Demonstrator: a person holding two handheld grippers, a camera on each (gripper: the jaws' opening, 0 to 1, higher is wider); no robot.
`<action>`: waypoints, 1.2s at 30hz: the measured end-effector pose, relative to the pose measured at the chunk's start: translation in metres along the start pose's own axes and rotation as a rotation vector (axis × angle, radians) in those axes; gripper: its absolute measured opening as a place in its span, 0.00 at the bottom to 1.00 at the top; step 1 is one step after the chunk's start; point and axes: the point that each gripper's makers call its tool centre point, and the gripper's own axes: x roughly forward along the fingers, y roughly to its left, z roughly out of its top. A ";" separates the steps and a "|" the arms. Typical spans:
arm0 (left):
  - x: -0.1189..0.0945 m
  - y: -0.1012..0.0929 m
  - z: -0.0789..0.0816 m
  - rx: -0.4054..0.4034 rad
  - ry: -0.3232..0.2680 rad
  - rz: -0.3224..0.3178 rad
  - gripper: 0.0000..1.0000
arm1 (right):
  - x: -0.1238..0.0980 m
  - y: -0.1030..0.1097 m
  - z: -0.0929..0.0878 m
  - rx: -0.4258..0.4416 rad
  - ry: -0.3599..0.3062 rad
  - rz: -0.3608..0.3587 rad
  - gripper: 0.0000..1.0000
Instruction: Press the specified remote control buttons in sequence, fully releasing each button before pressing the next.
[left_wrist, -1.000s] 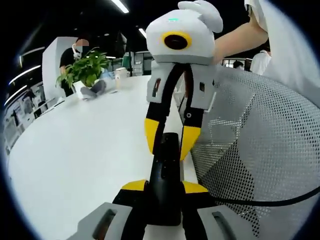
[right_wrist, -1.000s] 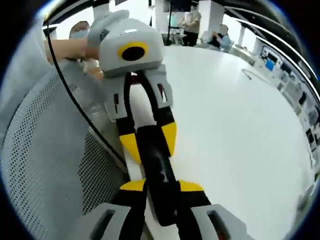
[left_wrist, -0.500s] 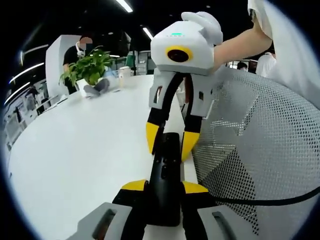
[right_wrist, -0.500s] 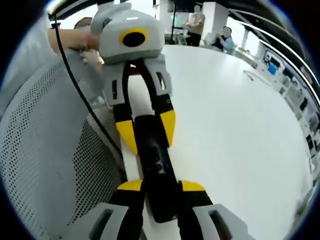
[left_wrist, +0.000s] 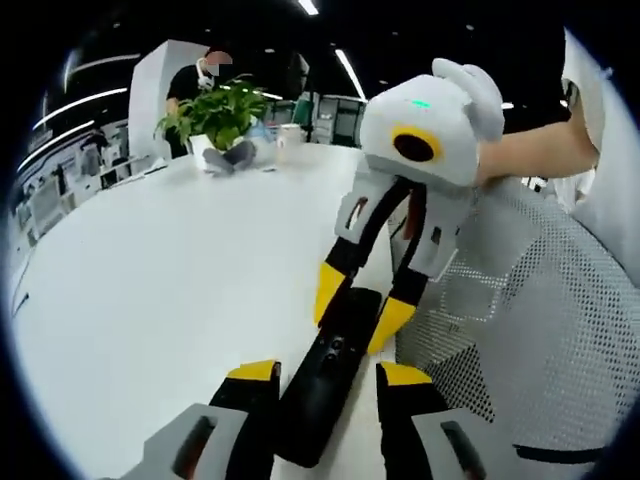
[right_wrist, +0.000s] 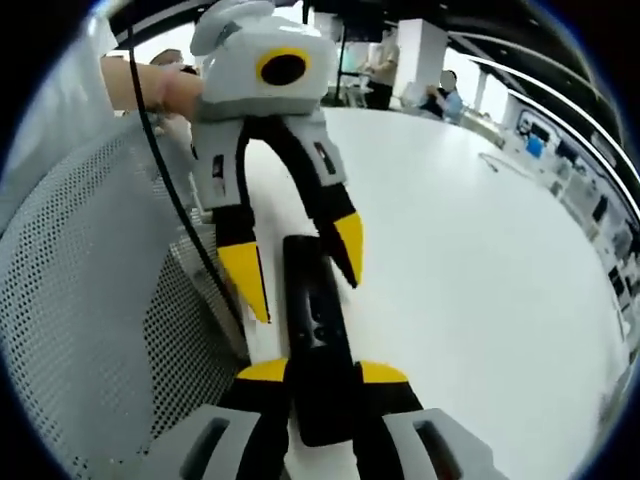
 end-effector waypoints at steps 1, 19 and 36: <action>-0.003 0.004 0.007 -0.023 -0.027 0.022 0.44 | 0.000 0.000 0.000 0.003 -0.004 0.000 0.21; -0.081 0.034 0.061 -0.136 -0.257 0.370 0.92 | 0.002 0.001 0.002 0.002 -0.007 -0.008 0.21; -0.156 0.060 0.064 -0.053 -0.374 0.875 1.00 | 0.003 0.001 0.001 -0.004 0.005 -0.002 0.21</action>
